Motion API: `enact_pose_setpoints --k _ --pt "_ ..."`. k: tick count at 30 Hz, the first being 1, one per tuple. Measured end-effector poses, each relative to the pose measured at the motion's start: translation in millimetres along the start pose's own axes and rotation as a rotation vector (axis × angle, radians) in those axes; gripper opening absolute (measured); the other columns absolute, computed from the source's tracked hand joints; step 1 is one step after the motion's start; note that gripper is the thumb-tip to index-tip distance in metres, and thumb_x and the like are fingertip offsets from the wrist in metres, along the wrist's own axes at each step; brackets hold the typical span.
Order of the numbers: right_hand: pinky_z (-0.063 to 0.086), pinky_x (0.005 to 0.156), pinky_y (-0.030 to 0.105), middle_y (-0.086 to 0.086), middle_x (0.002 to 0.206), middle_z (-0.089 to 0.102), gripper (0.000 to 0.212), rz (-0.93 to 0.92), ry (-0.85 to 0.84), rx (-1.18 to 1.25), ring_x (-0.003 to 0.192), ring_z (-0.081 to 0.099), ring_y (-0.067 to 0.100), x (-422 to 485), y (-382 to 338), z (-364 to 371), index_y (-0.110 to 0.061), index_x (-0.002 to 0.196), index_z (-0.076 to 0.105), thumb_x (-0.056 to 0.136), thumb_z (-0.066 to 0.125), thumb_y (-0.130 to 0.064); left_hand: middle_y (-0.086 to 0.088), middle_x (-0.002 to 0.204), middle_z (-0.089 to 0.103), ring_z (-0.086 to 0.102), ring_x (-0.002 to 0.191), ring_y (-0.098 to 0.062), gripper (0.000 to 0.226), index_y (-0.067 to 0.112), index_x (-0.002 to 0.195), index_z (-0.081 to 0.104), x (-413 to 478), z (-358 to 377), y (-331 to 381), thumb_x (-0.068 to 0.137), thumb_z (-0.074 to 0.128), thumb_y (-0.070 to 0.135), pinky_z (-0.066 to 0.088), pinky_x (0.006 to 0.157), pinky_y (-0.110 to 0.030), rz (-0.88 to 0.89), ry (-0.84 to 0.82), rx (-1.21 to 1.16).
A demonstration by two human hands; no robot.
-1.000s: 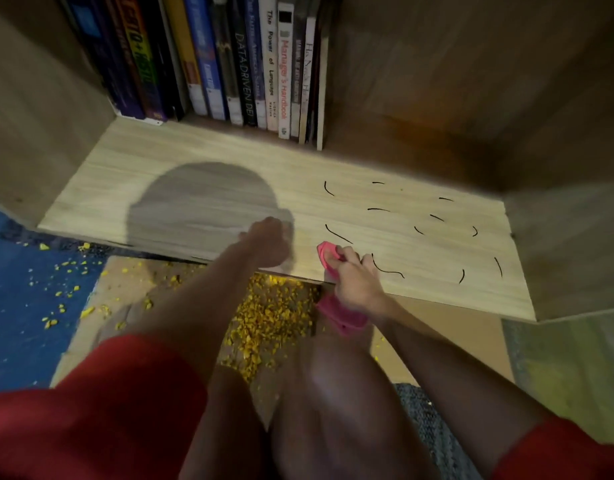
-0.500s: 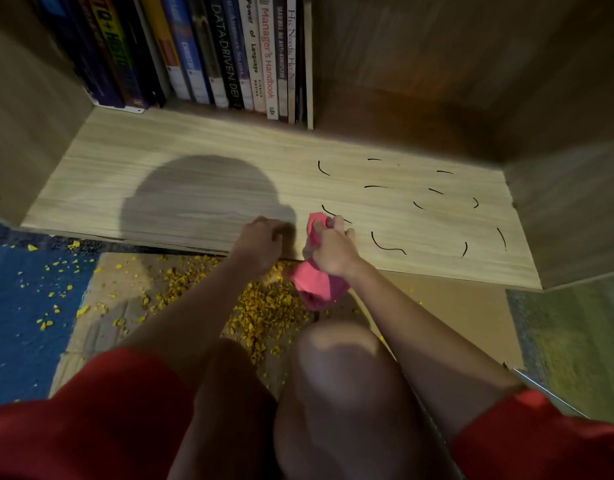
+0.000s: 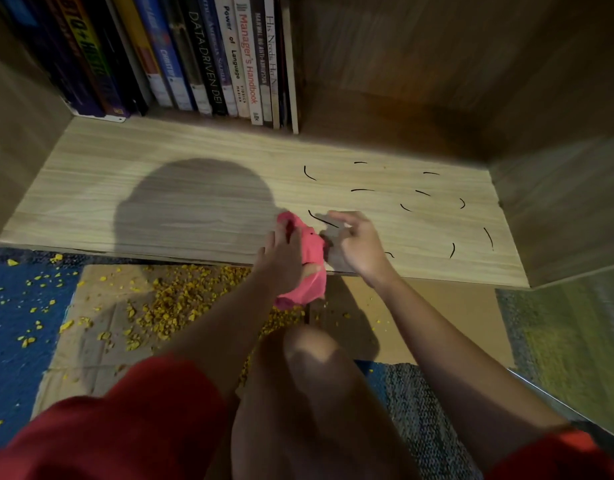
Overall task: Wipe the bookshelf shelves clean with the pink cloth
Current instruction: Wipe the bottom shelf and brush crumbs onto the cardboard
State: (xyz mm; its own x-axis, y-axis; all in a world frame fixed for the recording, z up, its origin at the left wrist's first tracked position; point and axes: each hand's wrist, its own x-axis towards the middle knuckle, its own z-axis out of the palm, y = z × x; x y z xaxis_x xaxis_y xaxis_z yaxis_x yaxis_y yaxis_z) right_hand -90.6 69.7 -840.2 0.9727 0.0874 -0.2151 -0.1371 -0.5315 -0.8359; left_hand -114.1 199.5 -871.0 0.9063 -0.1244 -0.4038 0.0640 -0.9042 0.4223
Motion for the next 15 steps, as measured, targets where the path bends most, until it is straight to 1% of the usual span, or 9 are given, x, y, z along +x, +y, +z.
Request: enact_pose_setpoints --k 1,2,4,5,6,8,11,13,15 --pt "0.034 0.096 0.010 0.010 0.129 0.044 0.040 -0.014 -0.007 -0.123 0.120 0.045 0.017 4.3 5.7 -11.1 -0.003 0.129 0.051 0.090 0.050 0.001 -0.017 0.153 0.005 0.019 0.137 -0.034 0.069 0.009 0.149 0.009 1.7 0.8 2.1 0.097 0.046 0.033 0.025 0.111 -0.044 0.015 0.027 0.058" --pt "0.030 0.103 0.017 0.010 0.134 0.040 0.049 0.005 -0.039 -0.298 0.128 0.038 0.021 10.7 14.7 -21.9 -0.005 0.135 0.045 0.089 0.058 -0.012 -0.018 0.152 0.010 0.024 0.135 -0.032 0.062 0.006 0.147 0.013 3.2 -0.2 3.3 0.098 0.044 0.026 0.027 0.110 -0.042 0.028 0.051 0.089" --pt "0.019 0.111 0.034 0.007 0.152 0.021 0.086 0.110 -0.145 -0.639 0.140 0.017 0.026 19.7 34.5 -40.3 -0.010 0.145 0.027 0.079 0.067 -0.047 -0.017 0.147 0.020 0.032 0.128 -0.029 0.051 0.003 0.142 0.026 6.3 -4.1 2.1 0.096 0.043 0.016 0.032 0.107 -0.040 0.053 0.087 0.090" --pt "0.014 0.113 0.039 0.003 0.156 0.009 0.103 0.163 -0.191 -0.729 0.143 0.008 0.027 21.8 40.7 -46.4 -0.011 0.148 0.019 0.072 0.068 -0.060 -0.016 0.144 0.024 0.034 0.126 -0.029 0.047 0.002 0.139 0.031 7.7 -7.9 1.0 0.096 0.044 0.015 0.034 0.105 -0.039 0.051 0.091 0.073" --pt "0.011 0.114 0.042 0.000 0.158 0.000 0.113 0.201 -0.231 -0.761 0.144 0.002 0.028 23.0 45.8 -49.2 -0.011 0.149 0.013 0.067 0.068 -0.066 -0.015 0.143 0.028 0.034 0.124 -0.028 0.045 0.002 0.137 0.035 10.0 -11.0 -1.7 0.095 0.044 0.014 0.034 0.104 -0.039 0.036 0.087 0.046" --pt "0.007 0.115 0.046 -0.001 0.158 -0.009 0.118 0.217 -0.285 -0.750 0.145 -0.004 0.031 19.3 50.5 -48.6 -0.015 0.150 0.004 0.066 0.071 -0.062 -0.014 0.141 0.031 0.033 0.125 -0.030 0.045 0.000 0.135 0.036 16.5 -16.2 -8.0 0.094 0.047 0.013 0.033 0.106 -0.040 -0.018 0.082 -0.006" --pt "0.002 0.115 0.048 0.000 0.157 -0.015 0.122 0.215 -0.264 -0.732 0.144 -0.012 0.032 13.7 51.9 -41.5 -0.019 0.150 -0.004 0.065 0.075 -0.056 -0.016 0.144 0.030 0.030 0.129 -0.033 0.056 0.004 0.140 0.030 27.0 -16.0 -9.2 0.088 0.052 0.010 0.028 0.110 -0.041 -0.038 0.129 -0.051" --pt "0.002 0.116 0.047 0.000 0.157 -0.014 0.123 0.215 -0.239 -0.715 0.143 -0.013 0.031 14.3 56.2 -39.8 -0.019 0.150 -0.004 0.065 0.076 -0.056 -0.014 0.151 0.019 0.020 0.136 -0.034 0.071 0.014 0.147 0.019 27.0 -11.9 -1.5 0.086 0.053 0.006 0.020 0.115 -0.044 -0.041 0.138 -0.122" --pt "0.003 0.118 0.045 0.000 0.158 -0.010 0.123 0.199 -0.222 -0.707 0.144 -0.013 0.031 15.2 59.9 -40.8 -0.018 0.150 -0.002 0.064 0.076 -0.057 -0.009 0.157 0.003 0.003 0.142 -0.035 0.073 0.022 0.150 0.010 23.5 -3.7 4.0 0.090 0.049 0.009 0.010 0.116 -0.049 -0.061 0.112 -0.117"
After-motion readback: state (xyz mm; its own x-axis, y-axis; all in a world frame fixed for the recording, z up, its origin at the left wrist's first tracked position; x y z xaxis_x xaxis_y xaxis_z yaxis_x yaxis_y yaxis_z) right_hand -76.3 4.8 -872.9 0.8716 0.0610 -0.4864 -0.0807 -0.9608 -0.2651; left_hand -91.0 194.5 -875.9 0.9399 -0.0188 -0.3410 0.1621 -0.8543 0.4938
